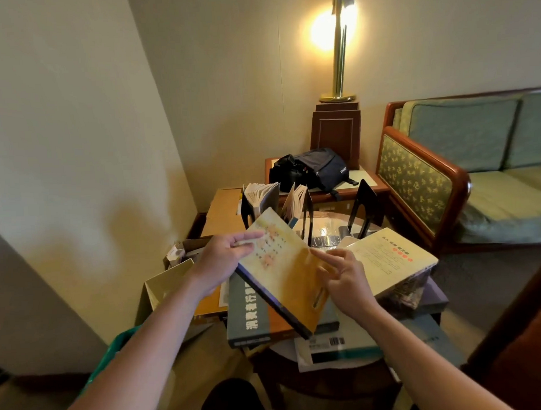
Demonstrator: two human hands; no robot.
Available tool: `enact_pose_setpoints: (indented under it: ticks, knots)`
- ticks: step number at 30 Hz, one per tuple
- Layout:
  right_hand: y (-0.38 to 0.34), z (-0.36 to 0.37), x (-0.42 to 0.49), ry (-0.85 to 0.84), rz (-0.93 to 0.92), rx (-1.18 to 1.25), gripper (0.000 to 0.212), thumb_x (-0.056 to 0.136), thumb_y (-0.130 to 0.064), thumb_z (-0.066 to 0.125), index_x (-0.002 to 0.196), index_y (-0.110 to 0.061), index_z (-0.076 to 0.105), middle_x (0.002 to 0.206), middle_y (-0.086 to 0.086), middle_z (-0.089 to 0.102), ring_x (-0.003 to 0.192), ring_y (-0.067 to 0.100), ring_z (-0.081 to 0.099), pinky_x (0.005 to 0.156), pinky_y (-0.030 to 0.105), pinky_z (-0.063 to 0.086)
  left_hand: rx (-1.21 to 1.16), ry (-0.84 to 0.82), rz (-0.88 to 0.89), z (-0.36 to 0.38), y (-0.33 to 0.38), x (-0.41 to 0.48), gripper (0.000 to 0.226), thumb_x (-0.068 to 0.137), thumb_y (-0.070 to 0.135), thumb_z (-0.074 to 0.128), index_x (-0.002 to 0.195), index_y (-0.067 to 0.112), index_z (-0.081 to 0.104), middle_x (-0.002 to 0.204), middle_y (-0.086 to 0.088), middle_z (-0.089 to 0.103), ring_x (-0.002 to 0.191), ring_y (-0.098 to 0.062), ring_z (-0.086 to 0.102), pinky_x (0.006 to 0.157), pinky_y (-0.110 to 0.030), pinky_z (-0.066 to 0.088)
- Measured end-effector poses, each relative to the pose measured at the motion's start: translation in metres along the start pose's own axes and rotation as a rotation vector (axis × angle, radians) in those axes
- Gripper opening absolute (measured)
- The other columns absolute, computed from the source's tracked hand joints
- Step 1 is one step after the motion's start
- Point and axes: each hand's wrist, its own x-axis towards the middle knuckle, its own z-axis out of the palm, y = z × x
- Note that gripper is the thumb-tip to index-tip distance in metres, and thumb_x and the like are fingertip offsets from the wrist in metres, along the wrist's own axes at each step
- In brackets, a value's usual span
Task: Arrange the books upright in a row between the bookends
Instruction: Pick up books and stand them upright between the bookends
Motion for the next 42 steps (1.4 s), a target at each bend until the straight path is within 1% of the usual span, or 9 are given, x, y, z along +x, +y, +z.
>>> enact_pose_setpoints:
  ticks: [3, 7, 12, 15, 20, 23, 27, 30, 42]
  knots:
    - [-0.020, 0.011, 0.003, -0.072, -0.061, 0.022, 0.037, 0.100, -0.031, 0.059, 0.135, -0.043, 0.060, 0.146, -0.009, 0.039, 0.132, 0.021, 0.046, 0.100, 0.043, 0.054, 0.145, 0.014, 0.068, 0.001, 0.017, 0.003, 0.033, 0.104, 0.027, 0.047, 0.127, 0.043, 0.065, 0.089, -0.013, 0.071, 0.076, -0.041, 0.062, 0.060, -0.034, 0.040]
    - [-0.052, 0.021, 0.000, -0.242, -0.079, 0.155, 0.046, 0.103, -0.028, 0.053, 0.145, -0.045, 0.046, 0.159, -0.010, 0.030, 0.108, 0.003, 0.059, 0.088, 0.030, 0.059, 0.319, 0.025, 0.140, 0.023, 0.030, -0.006, 0.039, 0.108, 0.020, 0.039, 0.143, 0.026, 0.052, 0.057, -0.012, 0.057, 0.035, -0.007, 0.035, 0.044, -0.022, 0.029]
    - [-0.055, 0.029, -0.011, -0.211, -0.075, 0.207, 0.053, 0.103, -0.029, 0.052, 0.151, -0.046, 0.036, 0.165, -0.004, 0.020, 0.094, -0.017, 0.059, 0.068, 0.010, 0.052, 0.204, 0.058, 0.171, 0.049, 0.021, -0.017, 0.050, 0.108, 0.029, 0.035, 0.152, 0.049, 0.021, 0.106, -0.008, 0.070, 0.082, -0.024, 0.065, 0.069, -0.040, 0.053]
    - [-0.054, 0.025, -0.014, -0.168, -0.058, 0.243, 0.052, 0.102, -0.037, 0.054, 0.147, -0.057, 0.034, 0.163, 0.004, 0.030, 0.136, 0.018, 0.048, 0.071, 0.005, 0.050, -0.024, 0.025, 0.142, 0.057, 0.021, -0.023, 0.048, 0.108, 0.036, 0.035, 0.154, 0.045, 0.024, 0.157, 0.000, 0.039, 0.142, -0.027, 0.039, 0.117, -0.045, 0.034]
    - [-0.057, 0.009, -0.018, -0.127, -0.051, 0.380, 0.050, 0.106, -0.034, 0.043, 0.152, -0.050, 0.030, 0.140, -0.008, 0.047, 0.105, -0.006, 0.056, 0.087, 0.018, 0.051, -0.352, -0.060, 0.042, 0.083, 0.024, -0.028, 0.040, 0.107, 0.040, 0.027, 0.135, 0.035, 0.056, 0.136, 0.002, 0.062, 0.128, -0.015, 0.056, 0.106, -0.035, 0.047]
    - [-0.053, -0.003, -0.021, -0.095, -0.073, 0.417, 0.046, 0.107, -0.033, 0.041, 0.149, -0.050, 0.035, 0.156, -0.010, 0.037, 0.131, 0.000, 0.039, 0.110, 0.031, 0.040, -0.335, -0.101, 0.039, 0.102, 0.017, -0.023, 0.053, 0.102, 0.055, 0.032, 0.146, 0.030, 0.046, 0.149, 0.002, 0.051, 0.139, -0.014, 0.045, 0.118, -0.044, 0.035]
    - [-0.050, -0.026, -0.023, -0.090, -0.035, 0.392, 0.044, 0.105, -0.034, 0.047, 0.146, -0.051, 0.042, 0.159, -0.003, 0.037, 0.137, 0.014, 0.046, 0.107, 0.038, 0.049, -0.146, -0.120, 0.117, 0.127, 0.016, -0.020, 0.048, 0.106, 0.049, 0.024, 0.152, 0.037, 0.032, 0.144, 0.027, 0.040, 0.128, 0.019, 0.035, 0.106, -0.006, 0.032]
    - [-0.048, -0.048, -0.024, -0.062, -0.022, 0.266, 0.045, 0.104, -0.033, 0.049, 0.146, -0.048, 0.043, 0.159, -0.006, 0.034, 0.139, 0.013, 0.041, 0.105, 0.028, 0.046, -0.118, -0.164, 0.077, 0.147, 0.010, -0.016, 0.041, 0.102, 0.059, 0.030, 0.143, 0.059, 0.032, 0.150, 0.026, 0.038, 0.141, 0.005, 0.034, 0.116, -0.023, 0.030]
    - [-0.021, -0.102, -0.021, -0.047, 0.234, -0.083, 0.055, 0.103, -0.014, 0.052, 0.153, -0.031, 0.039, 0.156, 0.007, 0.034, 0.122, 0.023, 0.052, 0.094, 0.035, 0.054, 0.312, -0.284, 0.205, 0.179, -0.012, 0.028, 0.054, 0.105, 0.047, 0.033, 0.156, 0.033, 0.023, 0.164, 0.016, 0.015, 0.153, -0.013, 0.005, 0.125, -0.047, 0.015]
